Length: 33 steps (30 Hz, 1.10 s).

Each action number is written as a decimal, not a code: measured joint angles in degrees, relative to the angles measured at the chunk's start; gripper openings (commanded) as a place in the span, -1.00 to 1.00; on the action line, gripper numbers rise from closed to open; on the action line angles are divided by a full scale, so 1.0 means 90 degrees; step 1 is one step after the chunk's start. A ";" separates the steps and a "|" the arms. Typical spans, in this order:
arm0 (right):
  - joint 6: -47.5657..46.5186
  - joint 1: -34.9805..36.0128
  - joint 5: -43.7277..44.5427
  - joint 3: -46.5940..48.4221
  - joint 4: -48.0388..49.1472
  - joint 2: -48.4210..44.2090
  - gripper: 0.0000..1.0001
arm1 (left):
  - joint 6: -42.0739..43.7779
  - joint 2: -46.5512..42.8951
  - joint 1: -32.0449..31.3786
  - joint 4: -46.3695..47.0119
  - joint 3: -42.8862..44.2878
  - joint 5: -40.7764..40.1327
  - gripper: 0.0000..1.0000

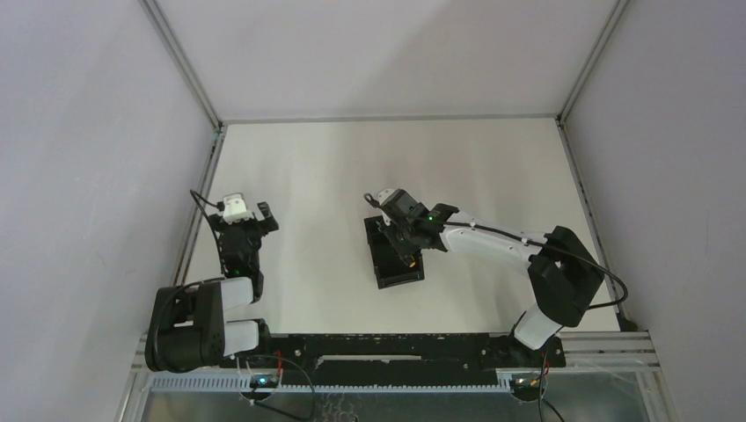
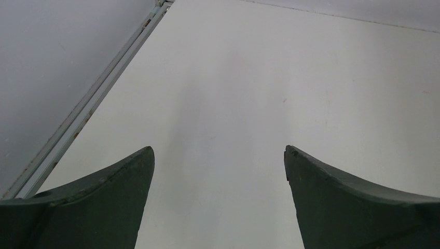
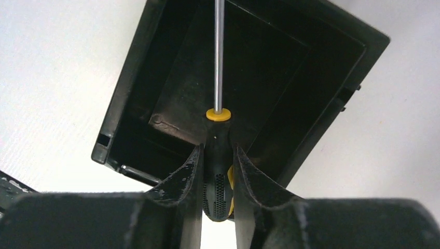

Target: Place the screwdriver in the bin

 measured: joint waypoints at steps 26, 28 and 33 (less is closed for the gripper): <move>0.1489 -0.0617 0.1141 0.0109 -0.0653 -0.1273 0.99 | 0.0000 0.0000 0.0000 0.0000 0.0000 0.0000 1.00; 0.1744 -0.1132 0.1518 0.0102 -0.1025 -0.1430 0.99 | 0.0000 0.0000 0.0000 0.0002 0.0000 0.0000 1.00; 0.1933 -0.2749 0.1894 -0.0432 -0.1265 -0.2307 0.99 | 0.0000 0.0000 0.0000 0.0000 0.0000 0.0000 1.00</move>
